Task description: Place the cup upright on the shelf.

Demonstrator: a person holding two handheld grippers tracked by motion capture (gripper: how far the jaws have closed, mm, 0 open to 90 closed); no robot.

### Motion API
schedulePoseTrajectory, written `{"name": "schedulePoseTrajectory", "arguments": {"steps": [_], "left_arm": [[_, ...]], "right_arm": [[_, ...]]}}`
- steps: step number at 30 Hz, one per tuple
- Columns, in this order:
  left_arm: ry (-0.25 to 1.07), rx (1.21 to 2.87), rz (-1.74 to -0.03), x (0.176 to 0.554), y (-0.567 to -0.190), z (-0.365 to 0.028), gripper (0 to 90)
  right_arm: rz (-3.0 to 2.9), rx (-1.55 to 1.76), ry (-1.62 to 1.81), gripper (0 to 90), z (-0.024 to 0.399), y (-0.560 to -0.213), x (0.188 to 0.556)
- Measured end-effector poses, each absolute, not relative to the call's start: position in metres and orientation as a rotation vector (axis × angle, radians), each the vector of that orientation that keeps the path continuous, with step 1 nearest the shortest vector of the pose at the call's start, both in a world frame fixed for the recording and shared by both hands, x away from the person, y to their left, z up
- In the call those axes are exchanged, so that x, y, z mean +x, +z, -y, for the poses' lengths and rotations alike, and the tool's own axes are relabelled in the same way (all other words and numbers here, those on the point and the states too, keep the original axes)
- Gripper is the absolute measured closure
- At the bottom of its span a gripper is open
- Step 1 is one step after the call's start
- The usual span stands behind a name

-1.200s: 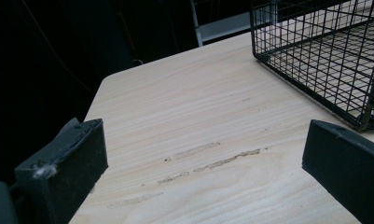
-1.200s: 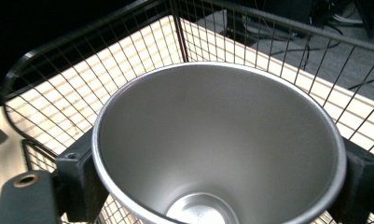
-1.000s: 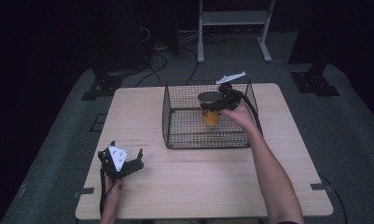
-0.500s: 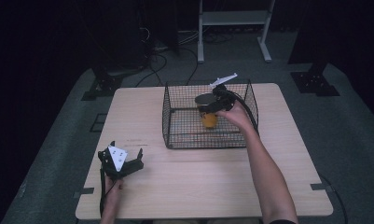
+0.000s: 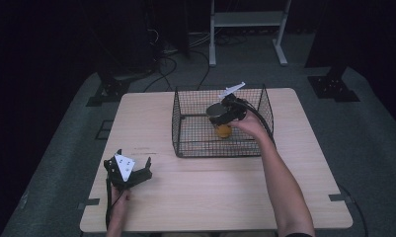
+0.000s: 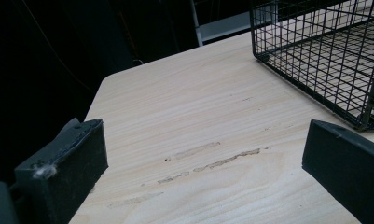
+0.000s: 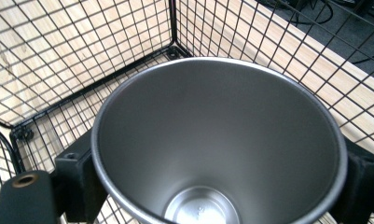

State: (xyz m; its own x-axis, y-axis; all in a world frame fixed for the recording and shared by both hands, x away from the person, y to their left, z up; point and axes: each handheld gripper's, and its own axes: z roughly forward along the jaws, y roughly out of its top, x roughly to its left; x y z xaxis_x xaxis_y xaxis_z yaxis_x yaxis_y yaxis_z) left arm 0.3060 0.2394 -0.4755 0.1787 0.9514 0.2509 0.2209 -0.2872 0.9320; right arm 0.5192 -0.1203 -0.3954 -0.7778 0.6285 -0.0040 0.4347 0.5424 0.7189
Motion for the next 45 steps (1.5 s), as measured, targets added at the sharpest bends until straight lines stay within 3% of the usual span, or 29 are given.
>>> {"name": "schedulePoseTrajectory", "arguments": {"steps": [18,45], "left_arm": [[1.168,1.67,-1.127,0.306,-0.476,-0.239,0.0],[1.17,1.667,-1.13,0.306,-0.476,-0.239,0.0]], "right_arm": [[-2.499,0.869,1.039,2.9,0.129,-0.397,0.515],[-2.417,0.856,1.188,0.0,0.129,-0.382,0.508]]}}
